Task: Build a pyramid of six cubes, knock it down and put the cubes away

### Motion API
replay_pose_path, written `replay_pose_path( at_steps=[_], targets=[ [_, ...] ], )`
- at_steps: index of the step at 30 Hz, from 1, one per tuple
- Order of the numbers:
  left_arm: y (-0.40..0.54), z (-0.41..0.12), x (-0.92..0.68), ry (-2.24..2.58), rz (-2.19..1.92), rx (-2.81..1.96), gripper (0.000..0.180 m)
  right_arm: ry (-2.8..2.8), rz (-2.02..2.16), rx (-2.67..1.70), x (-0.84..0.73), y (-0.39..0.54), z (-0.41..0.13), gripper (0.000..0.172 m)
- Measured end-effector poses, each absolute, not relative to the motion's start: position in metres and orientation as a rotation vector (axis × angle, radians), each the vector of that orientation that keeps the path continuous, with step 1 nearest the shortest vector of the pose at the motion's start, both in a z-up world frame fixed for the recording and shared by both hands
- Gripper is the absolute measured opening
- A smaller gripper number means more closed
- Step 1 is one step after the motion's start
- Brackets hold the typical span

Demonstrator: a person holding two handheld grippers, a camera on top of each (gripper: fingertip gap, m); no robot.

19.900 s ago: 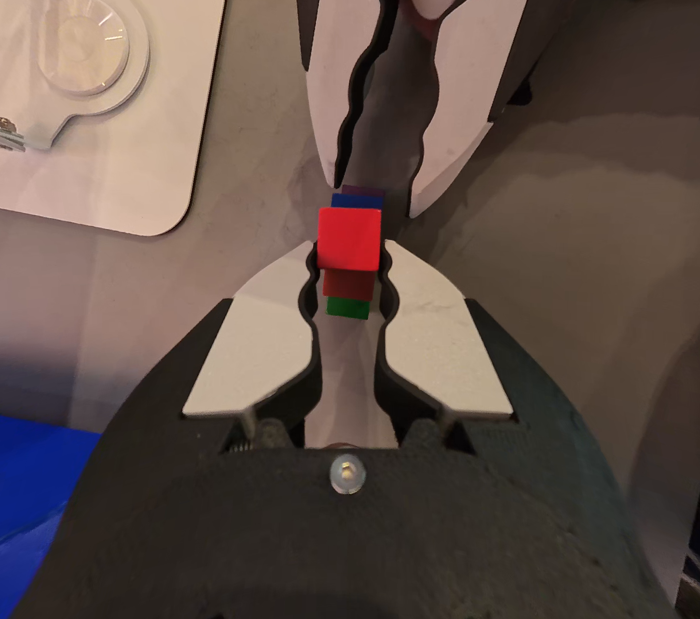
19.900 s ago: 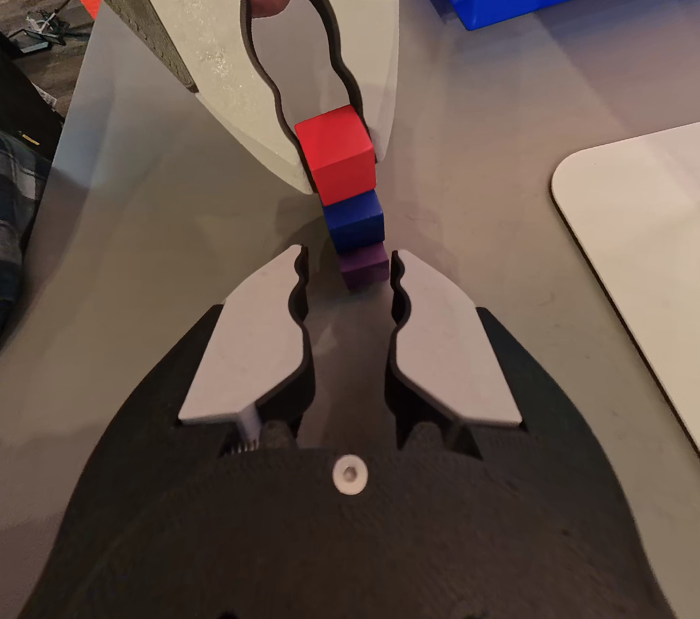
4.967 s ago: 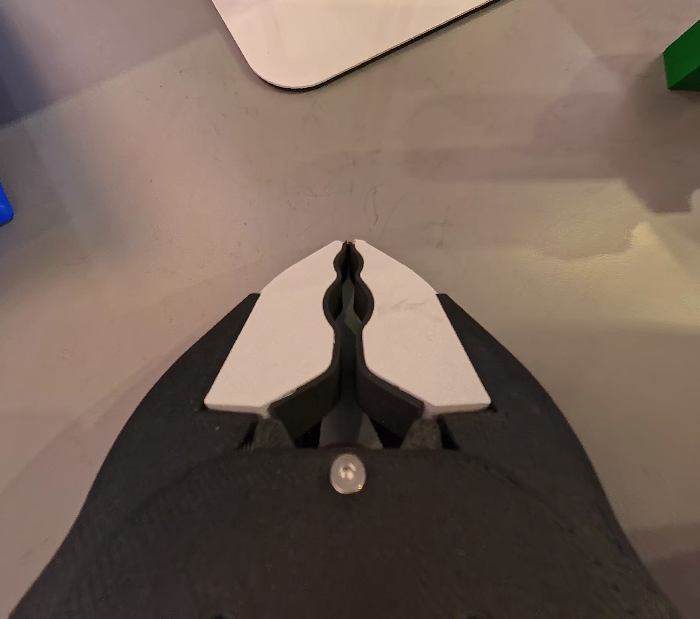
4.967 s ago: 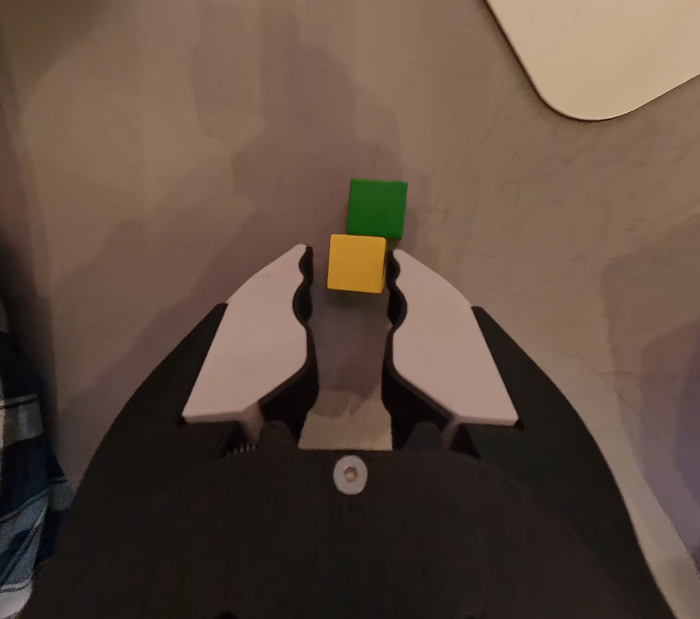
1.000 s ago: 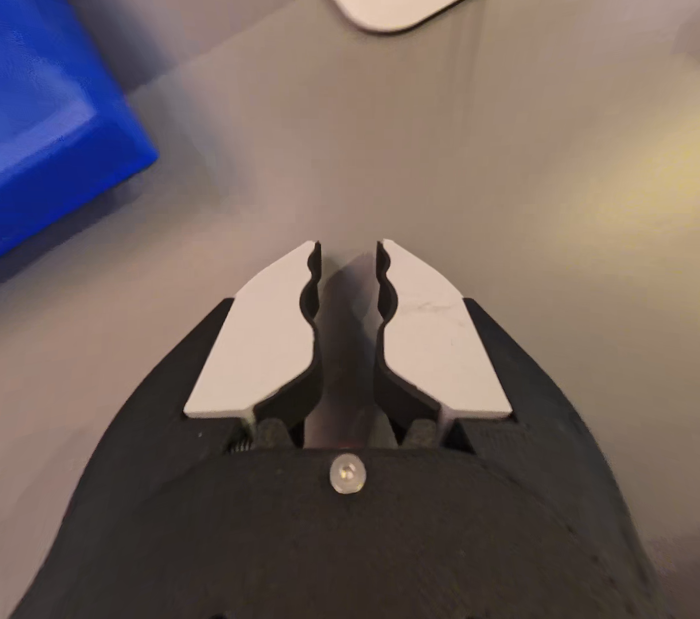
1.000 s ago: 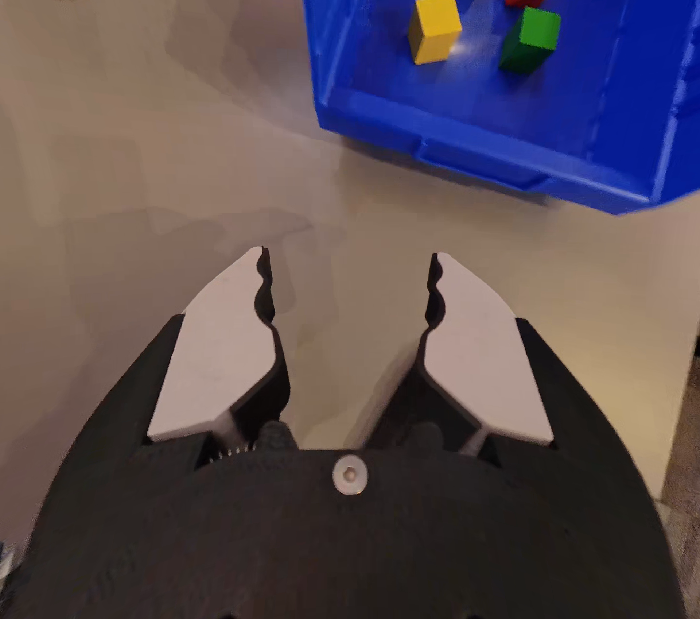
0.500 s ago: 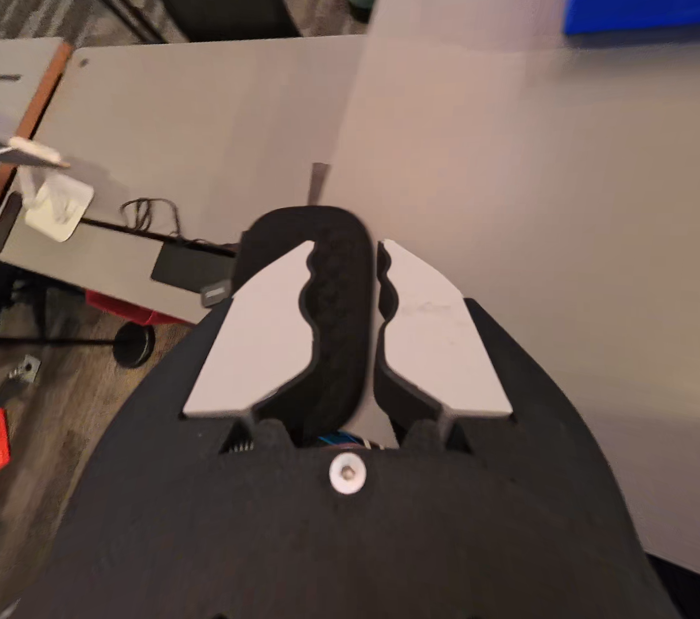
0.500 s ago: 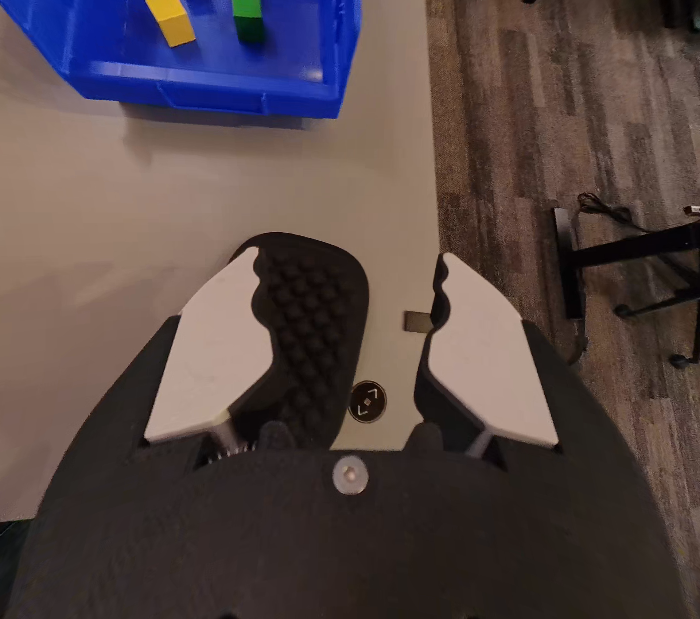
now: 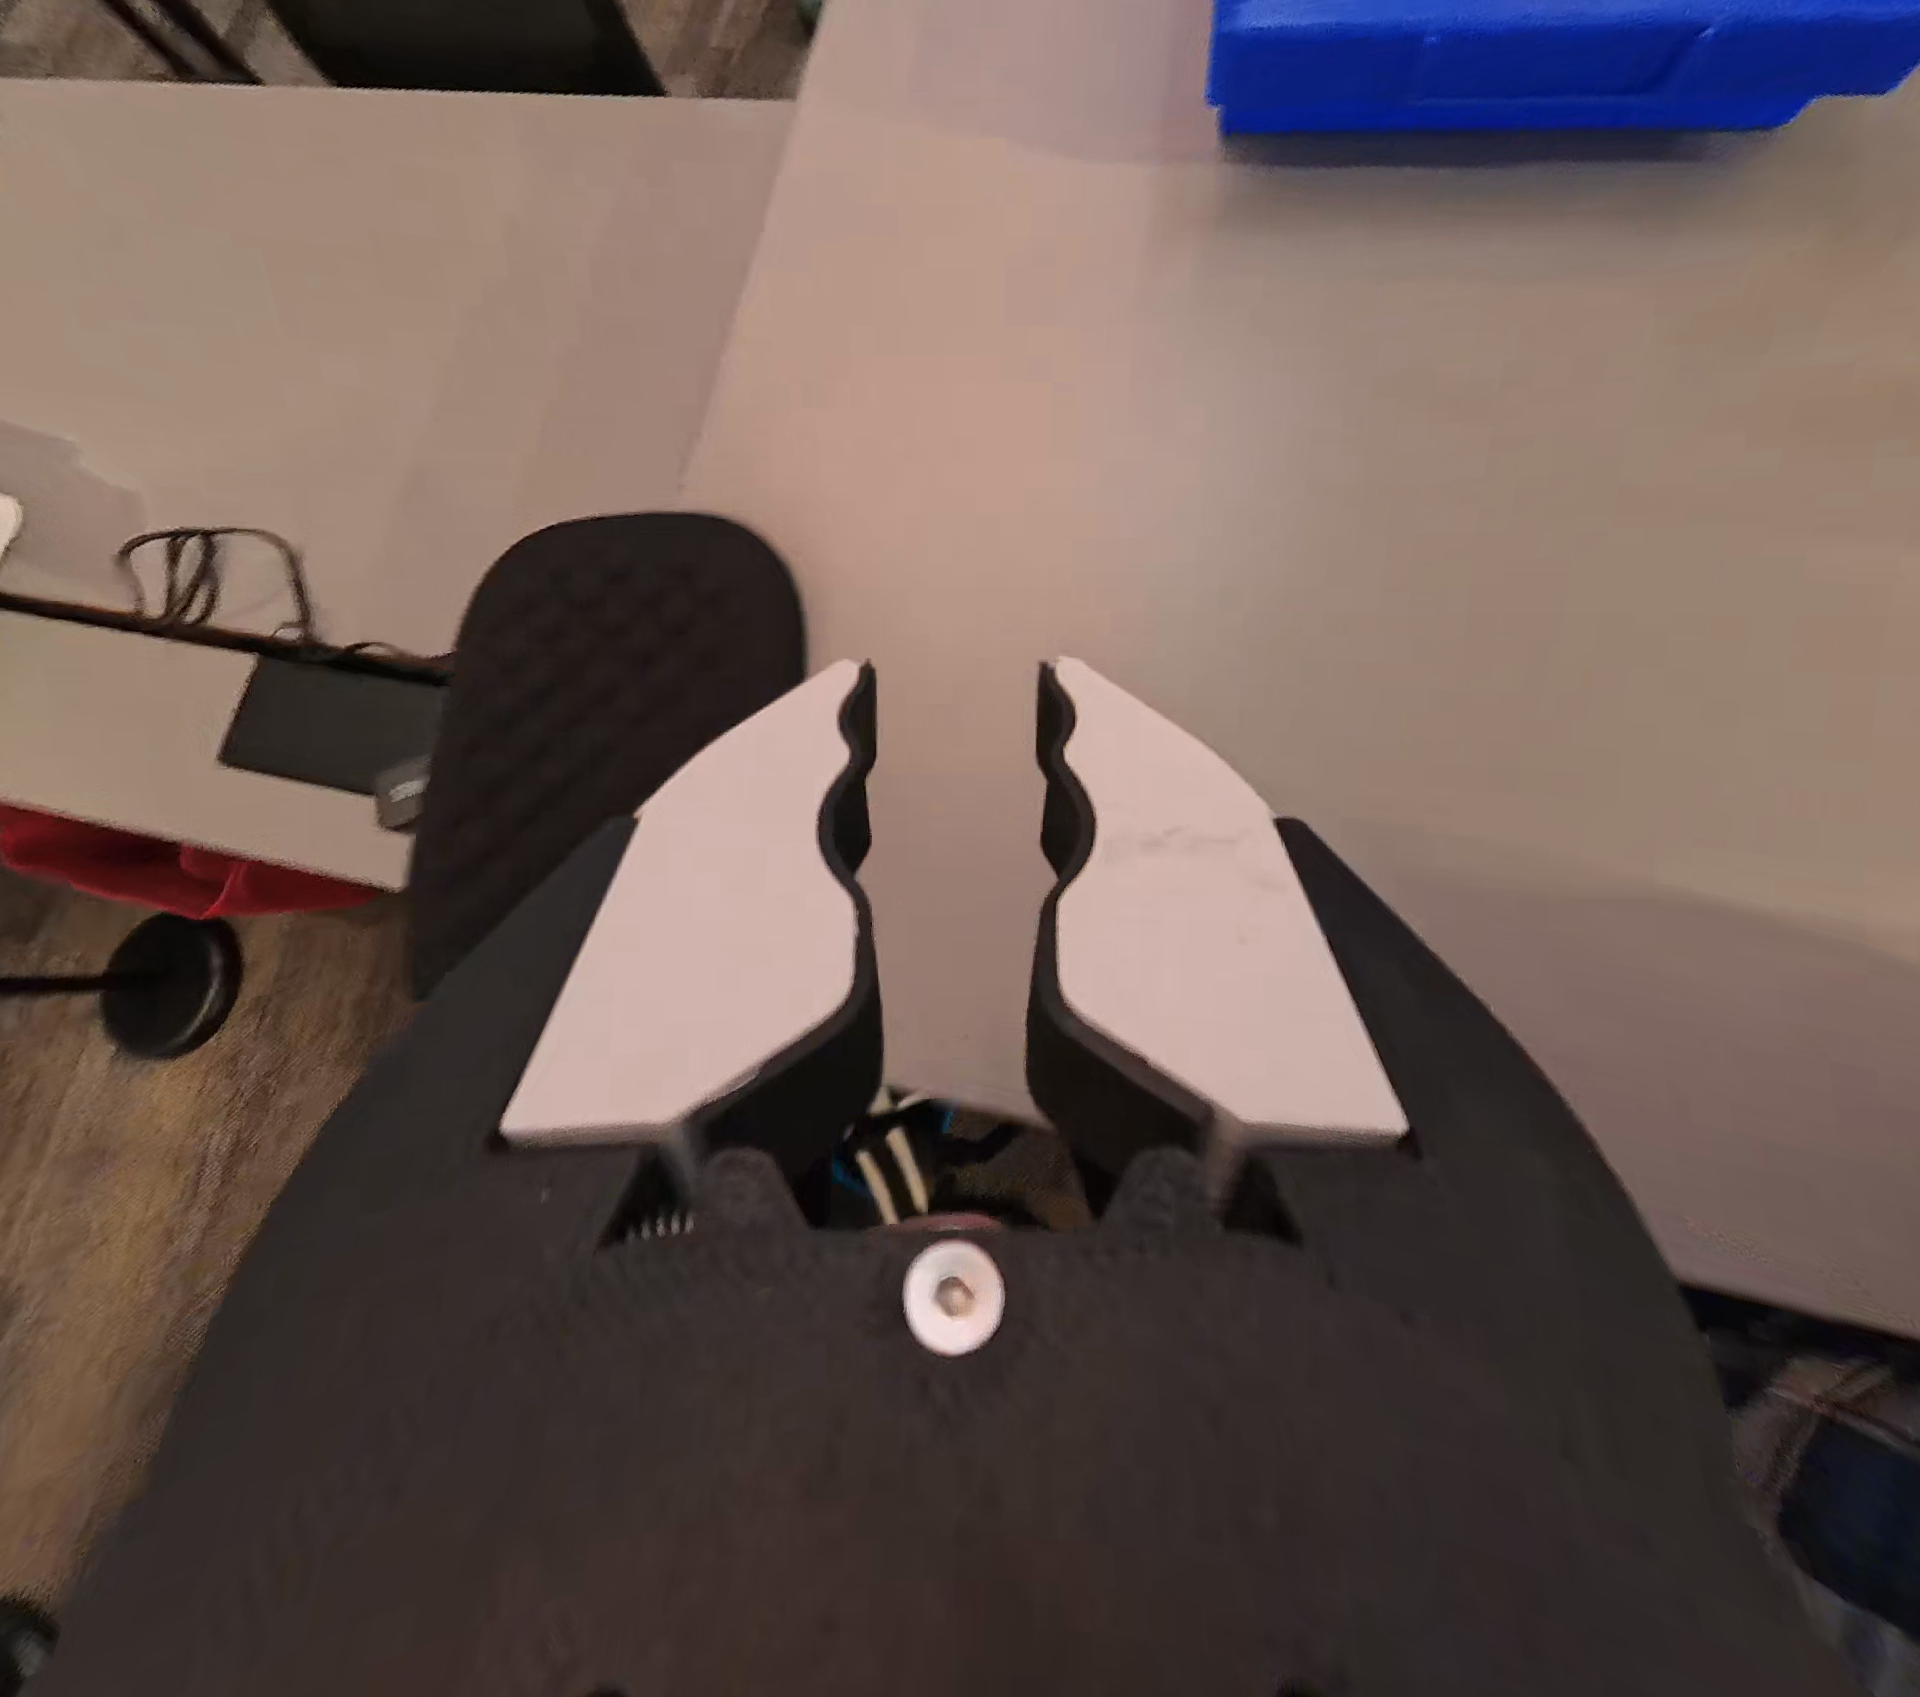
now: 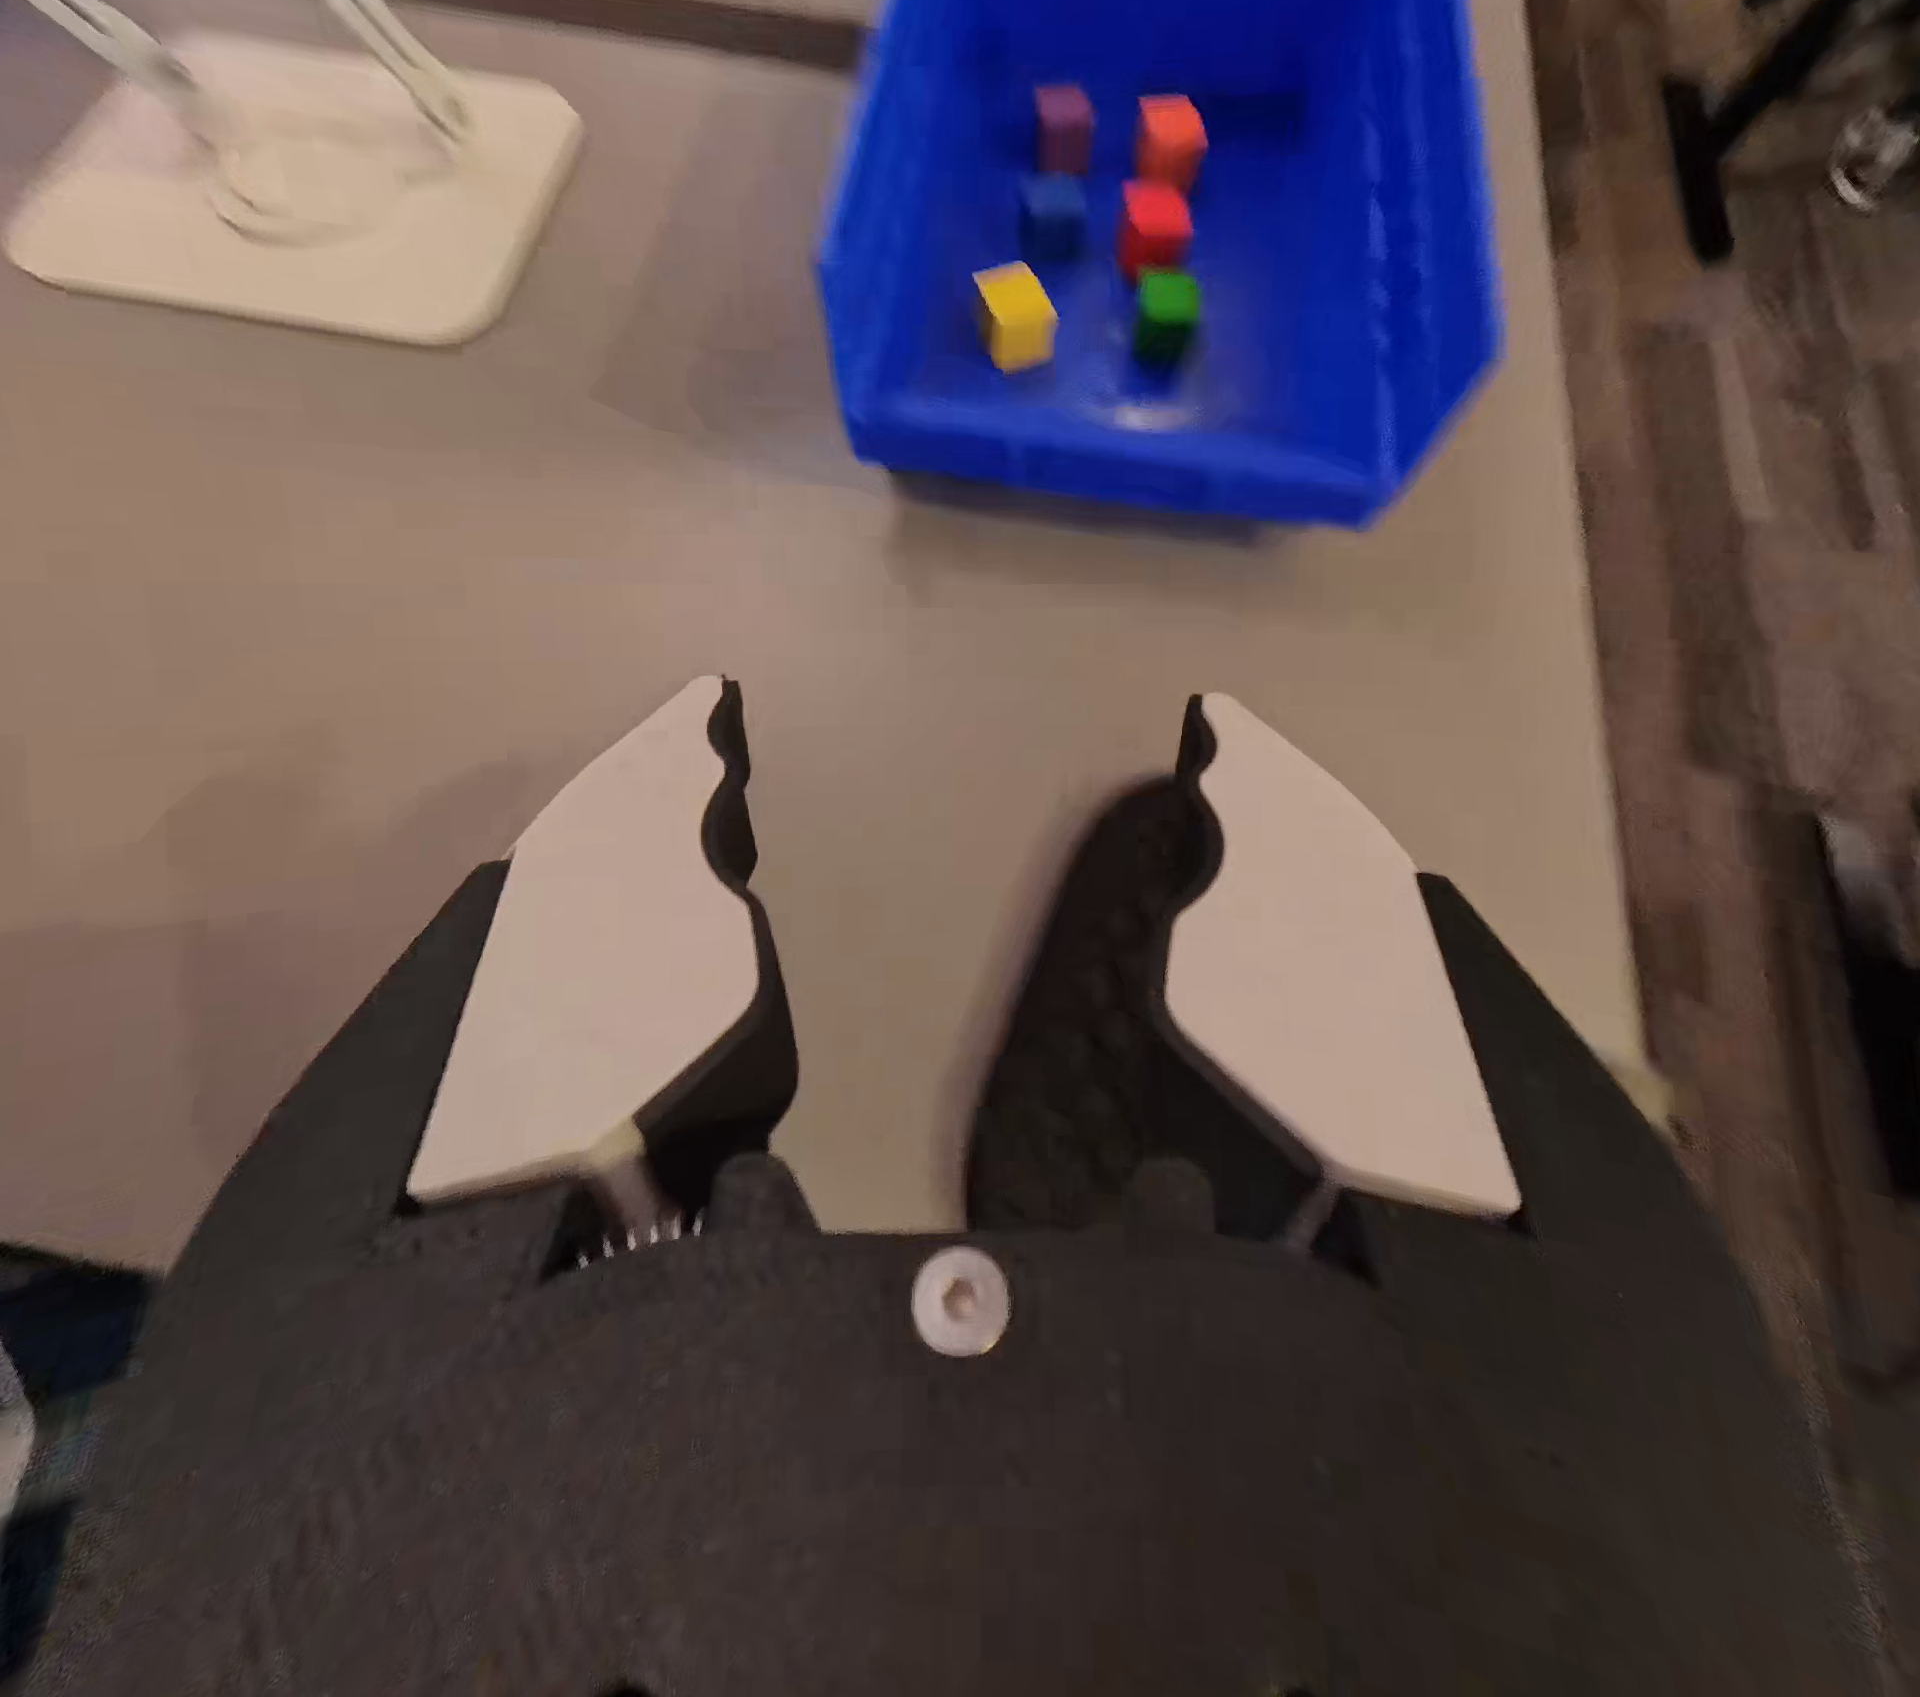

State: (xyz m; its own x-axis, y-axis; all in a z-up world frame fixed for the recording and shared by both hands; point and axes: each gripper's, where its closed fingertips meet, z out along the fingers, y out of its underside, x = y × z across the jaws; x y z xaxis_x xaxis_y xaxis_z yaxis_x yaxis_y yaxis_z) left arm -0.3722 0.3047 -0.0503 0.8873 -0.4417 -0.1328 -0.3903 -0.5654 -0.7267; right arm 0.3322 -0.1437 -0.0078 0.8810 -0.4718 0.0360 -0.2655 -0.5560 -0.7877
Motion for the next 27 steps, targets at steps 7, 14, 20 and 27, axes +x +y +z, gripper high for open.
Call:
replay_pose_path(
  at_steps=[7, 14, 20, 27],
  targets=[
    [0.351, -0.039, -0.252, 0.797, -0.233, -2.019, 0.031, 0.335, -0.141, -2.016, 0.304, -0.029, -0.017, 0.078],
    [0.322, -0.069, -0.129, 0.989, -0.467, -1.952, 0.034, 0.215, -0.018, -2.01, 0.261, 0.037, -0.04, 0.077],
    [0.264, -0.05, -0.129, 1.101, -0.46, -1.999, 0.034, 0.279, 0.051, -2.121, 0.223, -0.002, -0.038, 0.081],
    [0.276, -0.062, -0.153, 1.065, -0.405, -1.933, 0.035, 0.253, -0.11, -1.979, 0.252, -0.003, -0.034, 0.081]
  ],
)
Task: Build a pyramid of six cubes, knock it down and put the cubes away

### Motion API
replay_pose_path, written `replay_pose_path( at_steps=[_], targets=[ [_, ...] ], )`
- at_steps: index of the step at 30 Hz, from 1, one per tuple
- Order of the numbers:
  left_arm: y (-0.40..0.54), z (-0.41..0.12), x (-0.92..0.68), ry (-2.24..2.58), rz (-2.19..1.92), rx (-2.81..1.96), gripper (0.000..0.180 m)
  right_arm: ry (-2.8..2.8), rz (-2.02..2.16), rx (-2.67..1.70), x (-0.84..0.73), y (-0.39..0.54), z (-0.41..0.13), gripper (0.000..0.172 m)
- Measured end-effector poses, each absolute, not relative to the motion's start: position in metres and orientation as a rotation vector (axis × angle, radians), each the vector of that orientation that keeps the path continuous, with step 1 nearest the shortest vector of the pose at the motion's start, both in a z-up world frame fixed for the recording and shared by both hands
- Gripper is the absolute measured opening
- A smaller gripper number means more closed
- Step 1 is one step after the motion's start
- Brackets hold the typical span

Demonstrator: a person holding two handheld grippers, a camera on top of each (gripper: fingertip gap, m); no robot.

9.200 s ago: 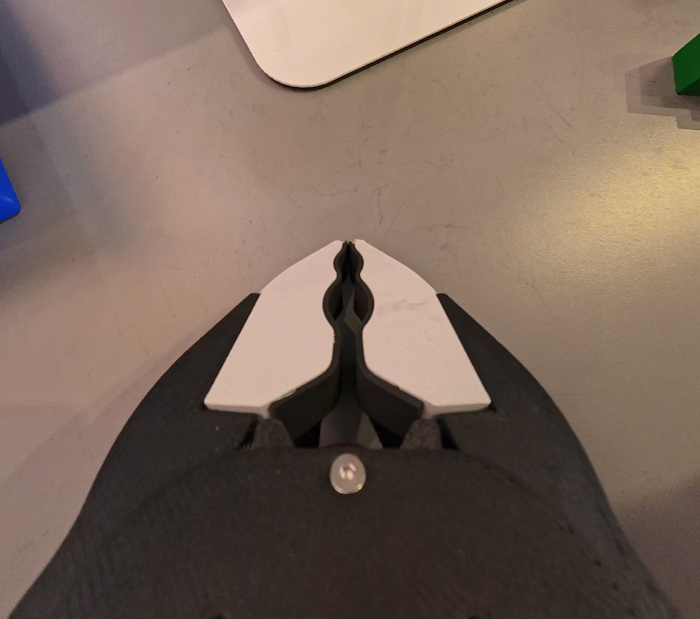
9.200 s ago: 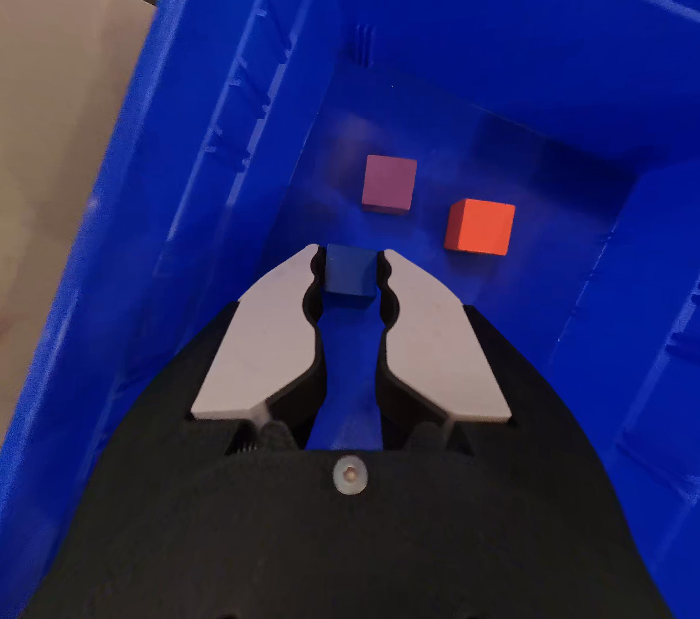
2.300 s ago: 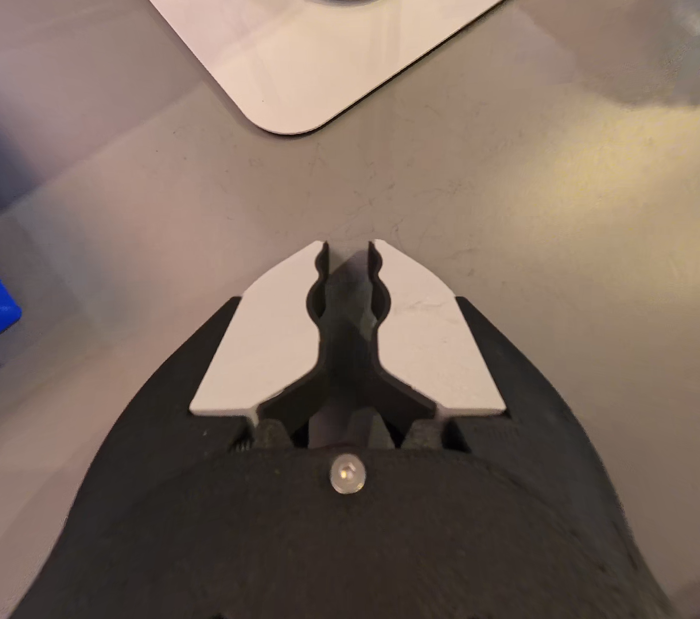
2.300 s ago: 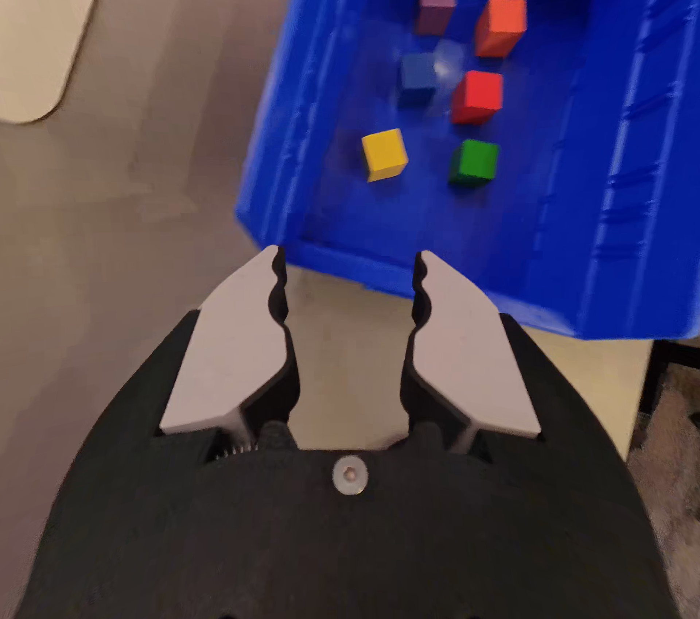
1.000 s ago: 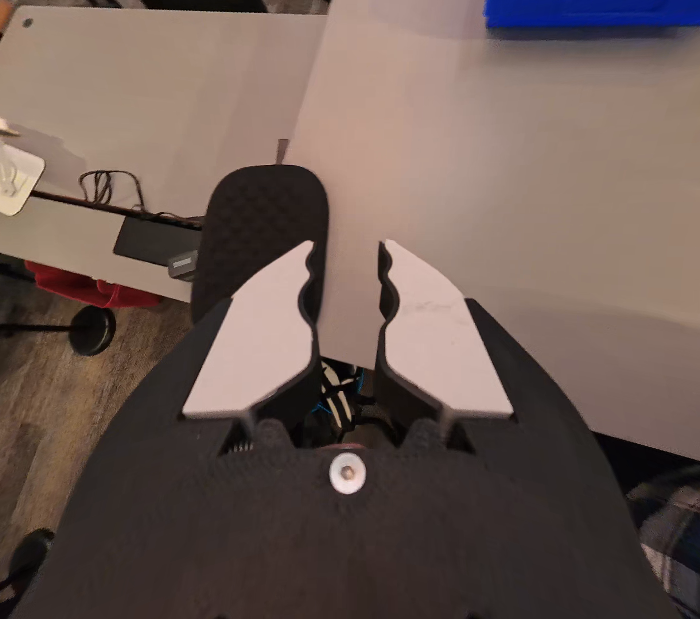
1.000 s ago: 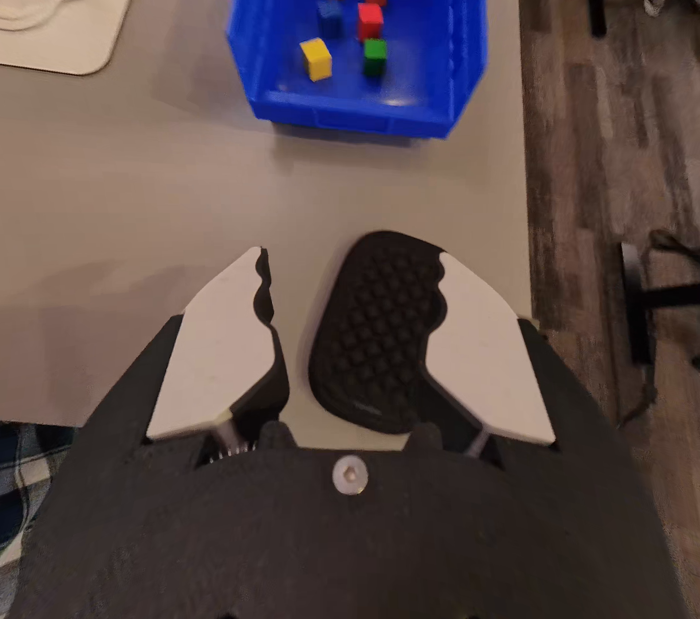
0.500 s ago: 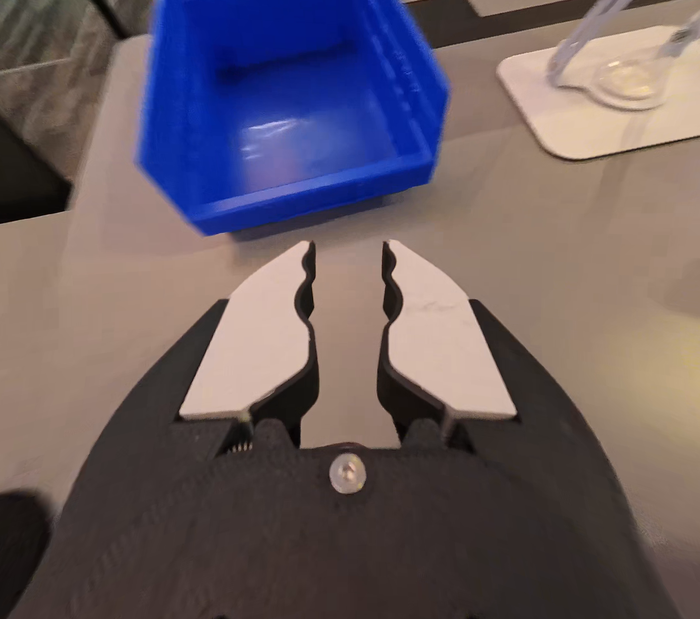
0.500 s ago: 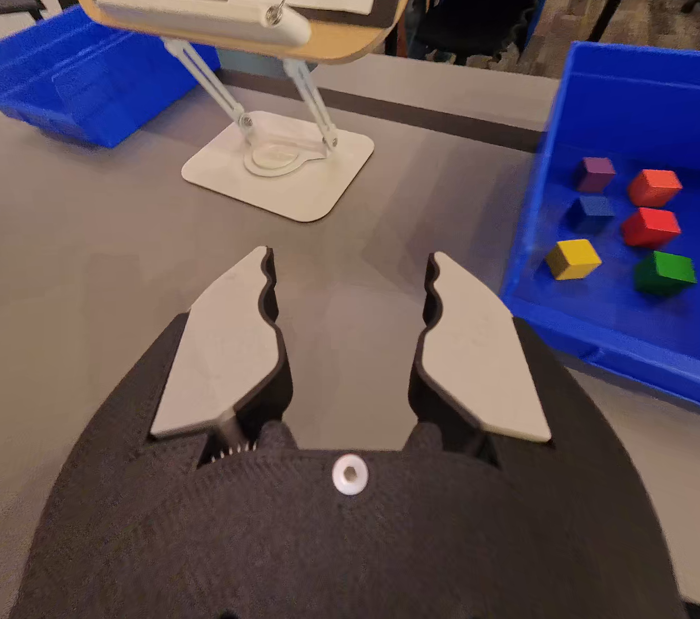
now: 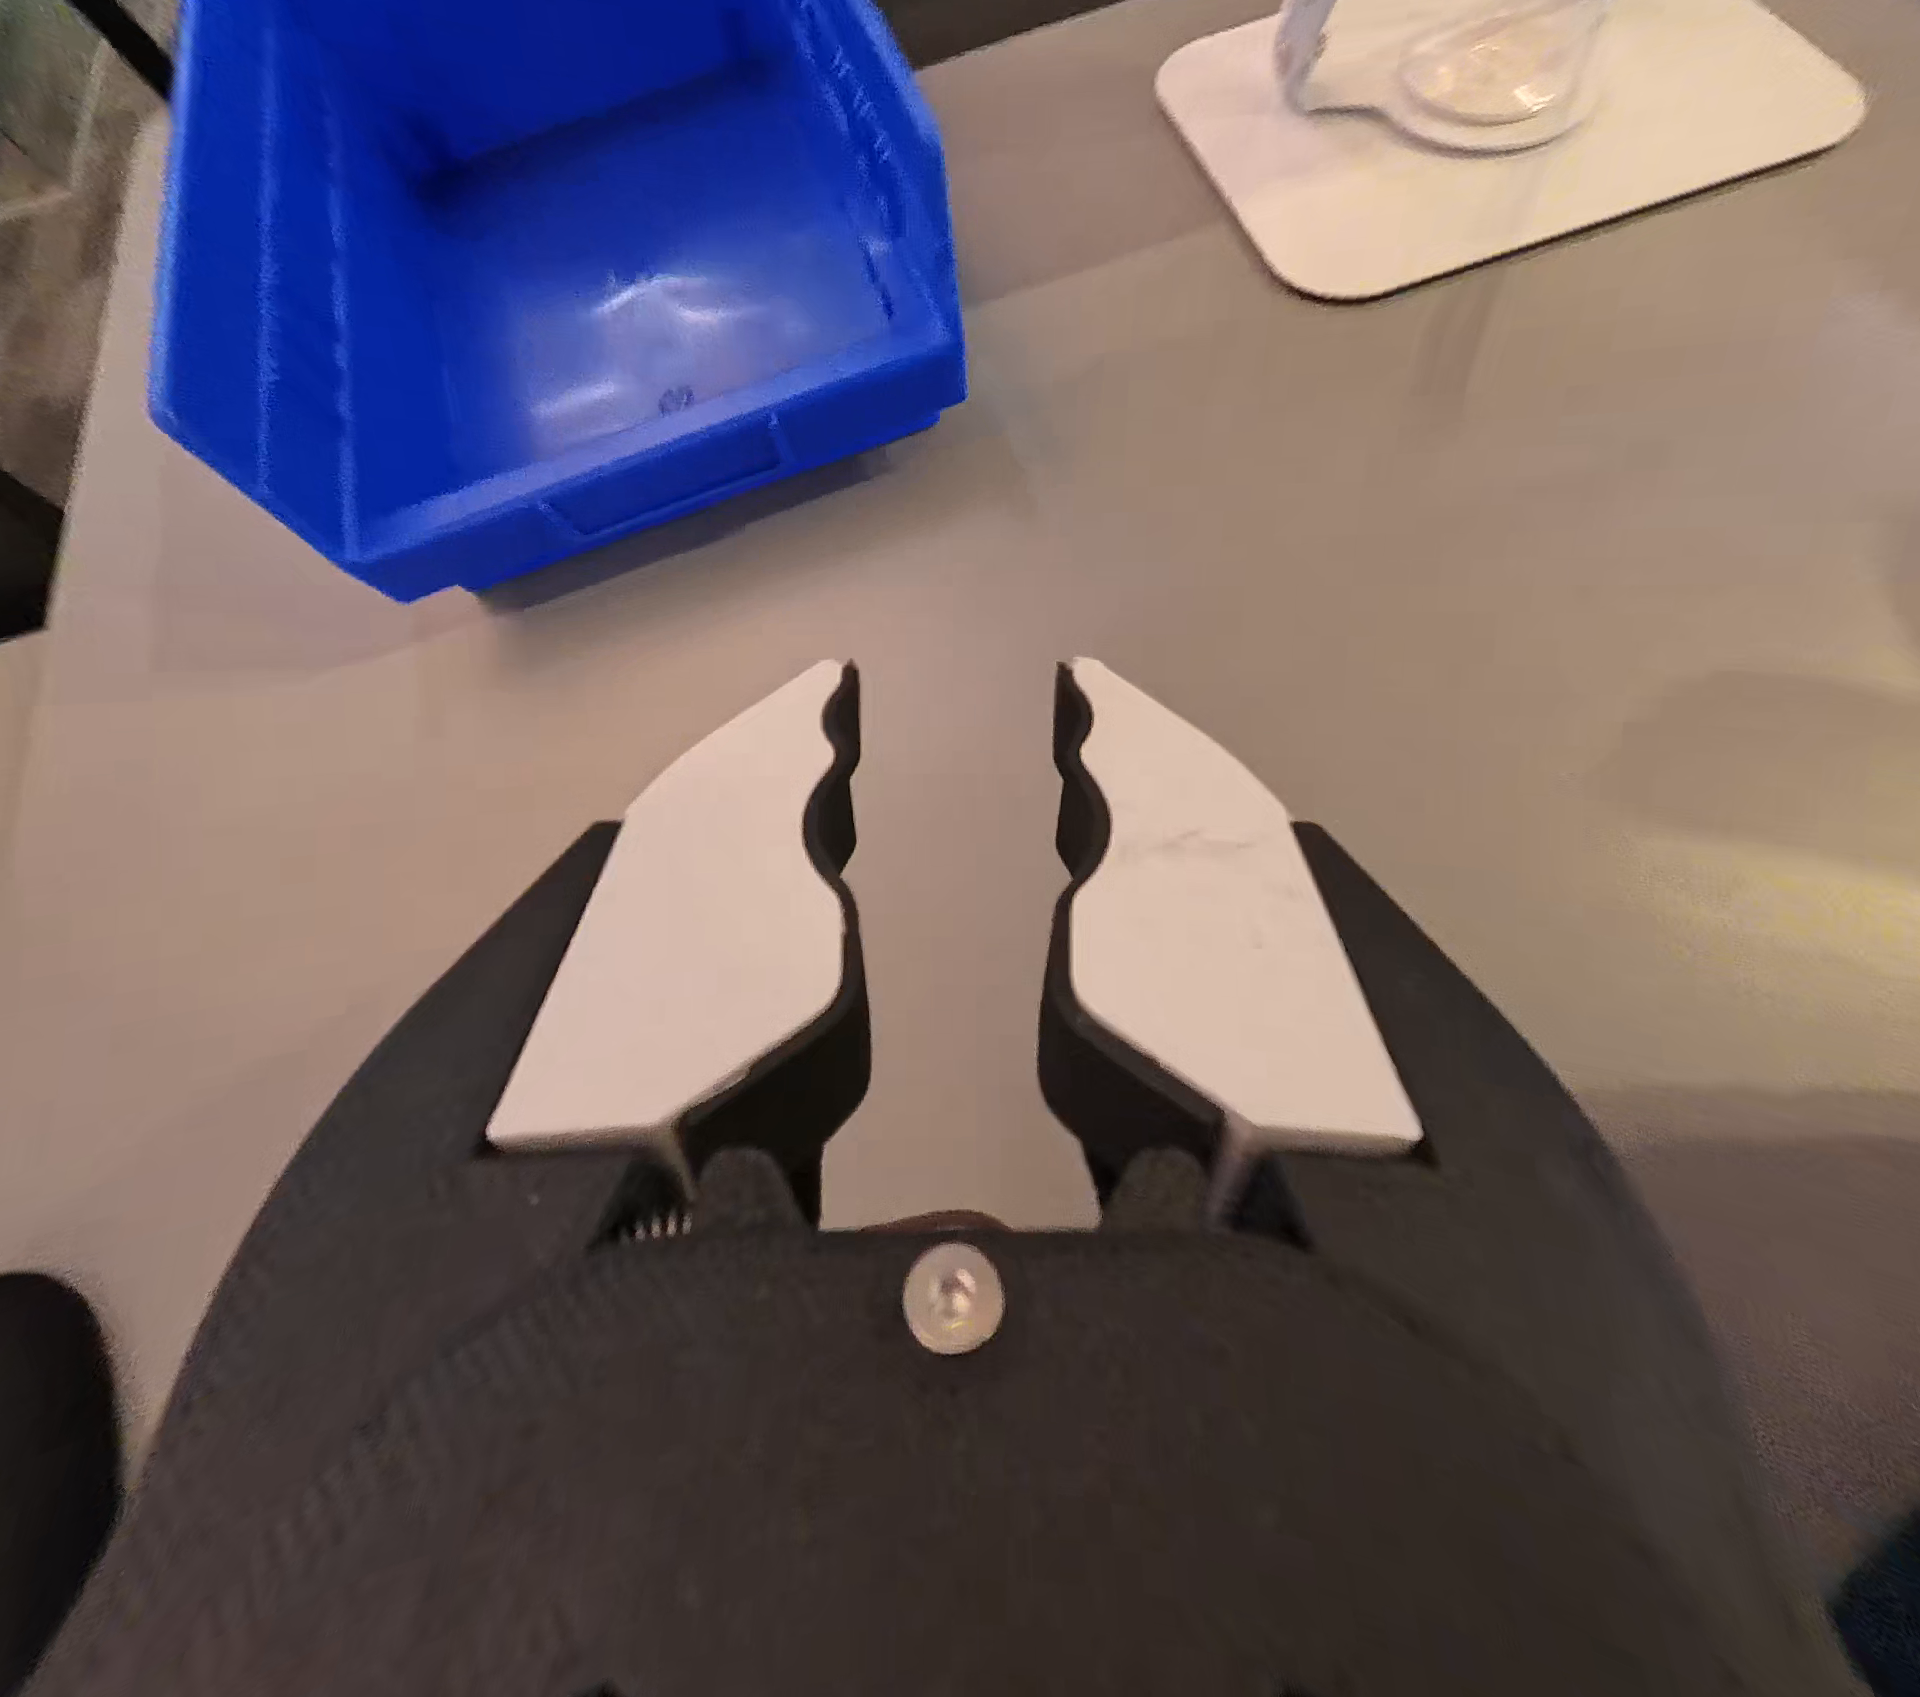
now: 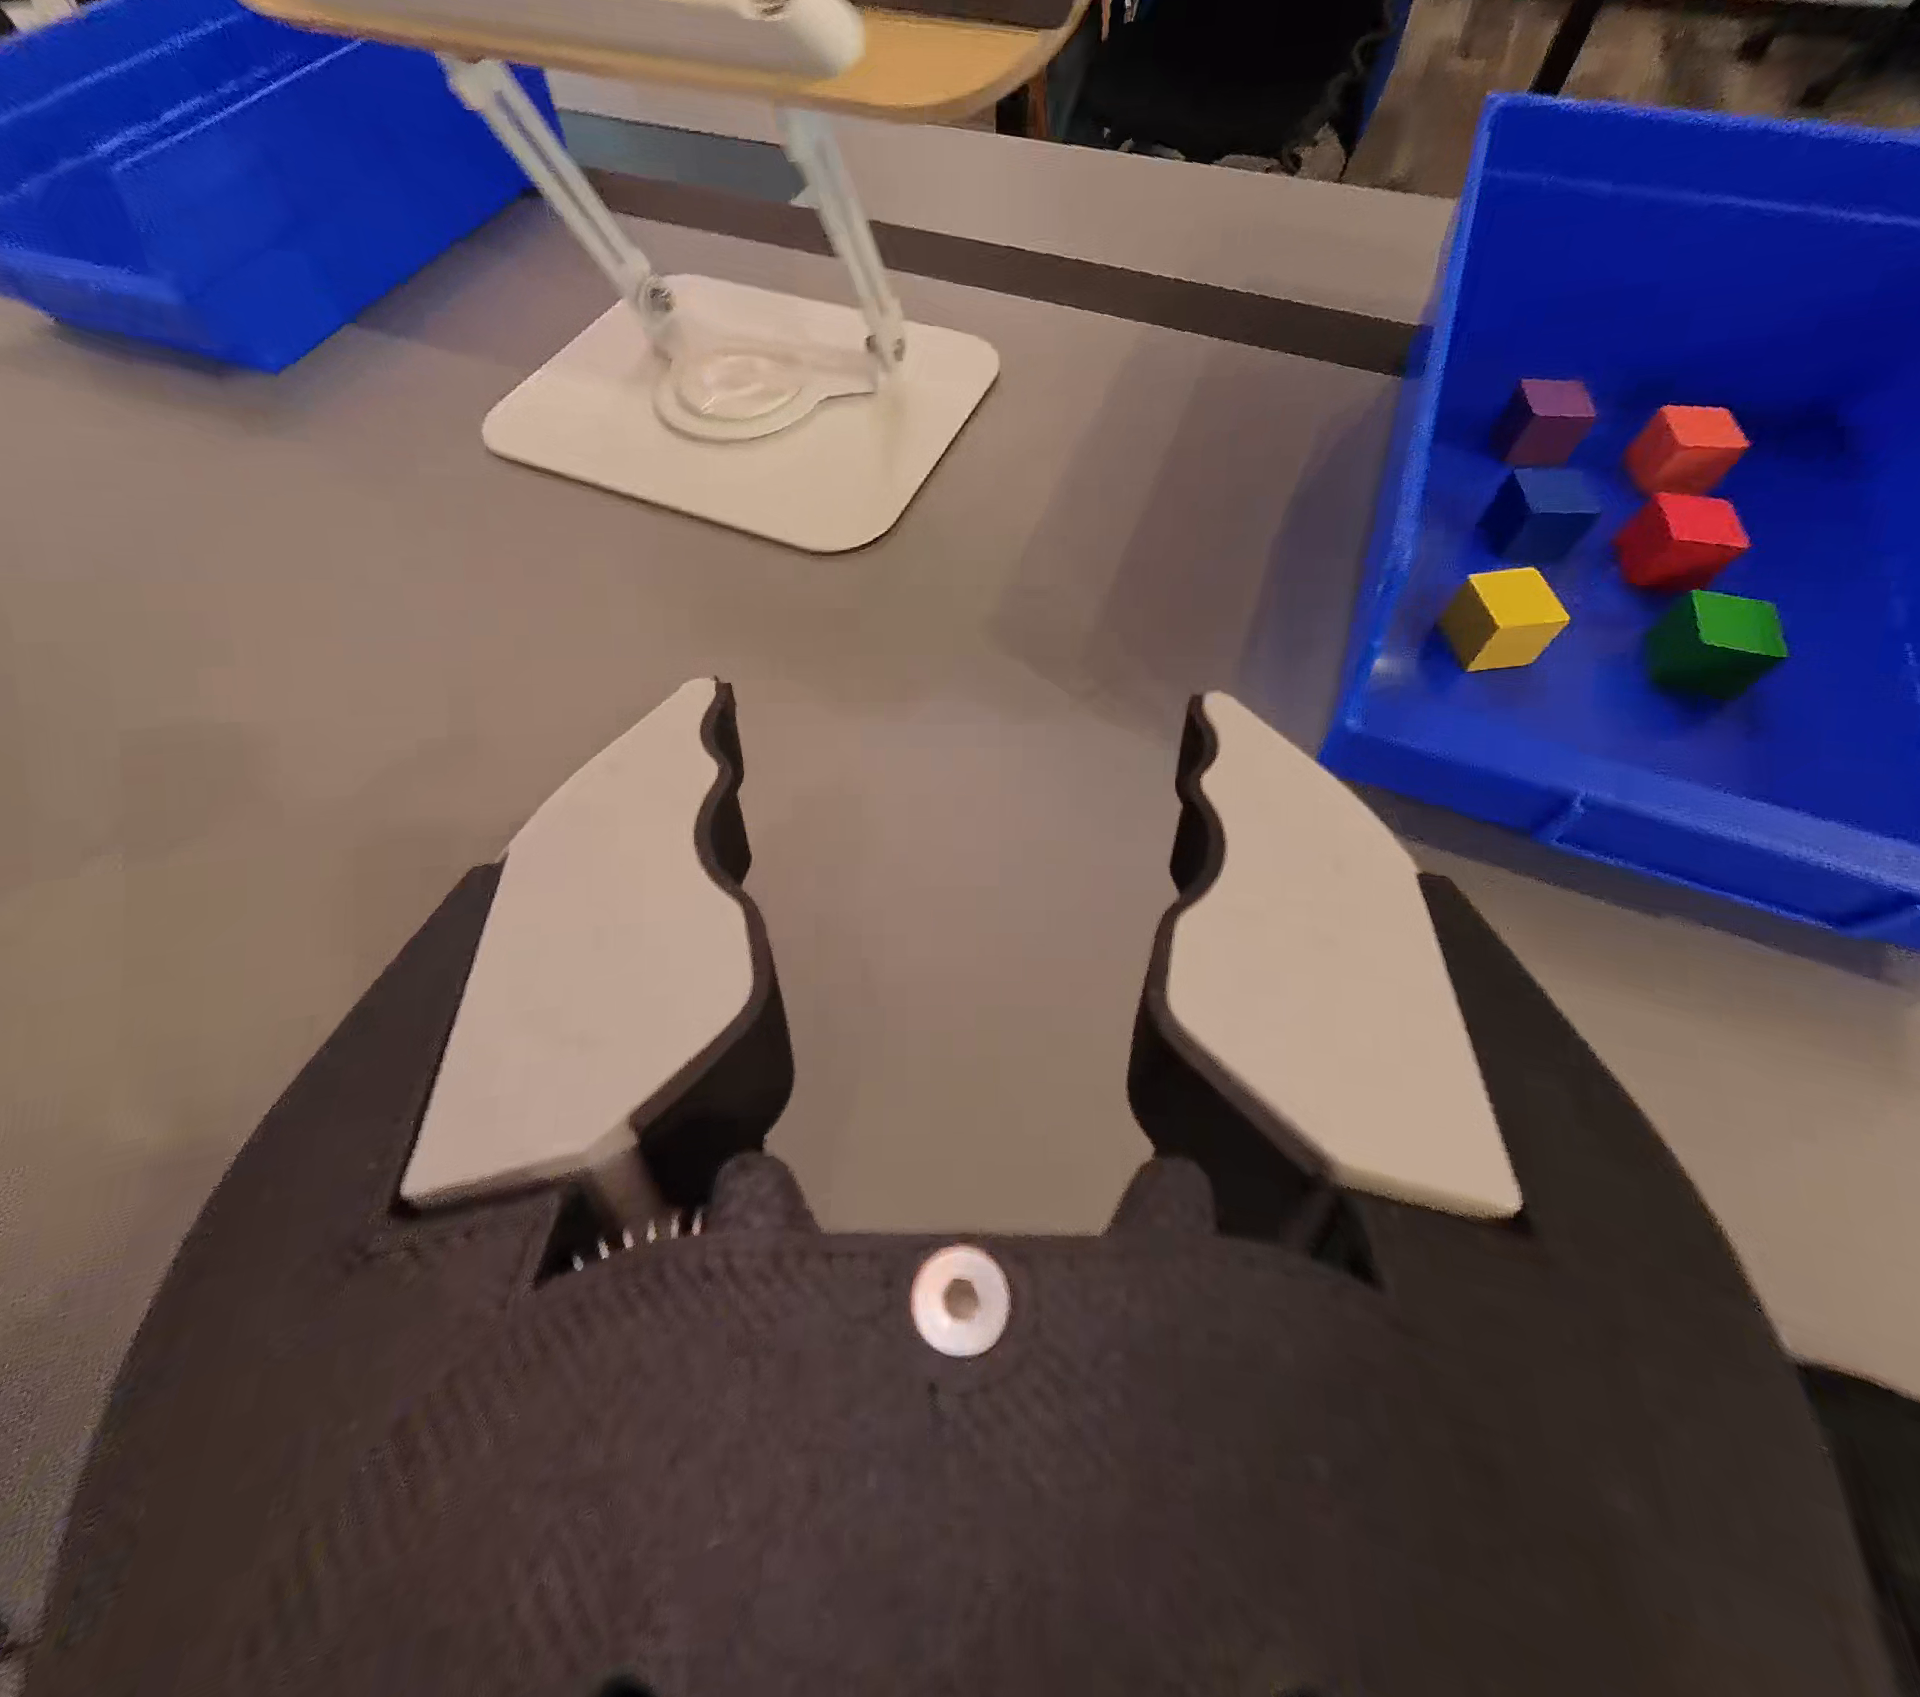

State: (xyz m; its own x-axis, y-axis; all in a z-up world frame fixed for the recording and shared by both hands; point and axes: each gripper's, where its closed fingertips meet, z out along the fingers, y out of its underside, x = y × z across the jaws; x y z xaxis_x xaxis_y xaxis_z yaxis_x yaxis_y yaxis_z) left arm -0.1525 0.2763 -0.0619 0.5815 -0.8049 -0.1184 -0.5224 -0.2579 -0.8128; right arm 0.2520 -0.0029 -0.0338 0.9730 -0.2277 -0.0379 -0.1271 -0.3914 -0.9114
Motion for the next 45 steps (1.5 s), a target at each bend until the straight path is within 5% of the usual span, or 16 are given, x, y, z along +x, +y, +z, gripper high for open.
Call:
replay_pose_path(
  at_steps=[18, 27, 37, 45],
  targets=[
    [0.437, -0.085, -0.212, 0.638, -0.241, -2.088, 0.09, 0.809, -0.471, -2.144, 0.551, -0.1, -0.088, 0.088],
    [0.491, -0.102, -0.203, 0.652, -0.28, -2.163, 0.1, 0.761, -0.193, -2.292, 0.563, -0.08, -0.128, 0.057],
    [0.503, -0.13, -0.17, 0.791, -0.5, -2.256, 0.029, 0.672, -0.043, -2.379, 0.543, -0.061, -0.128, 0.022],
    [0.507, -0.129, -0.171, 0.774, -0.519, -2.274, 0.005, 0.696, -0.056, -2.413, 0.543, -0.065, -0.128, 0.005]
  ],
)
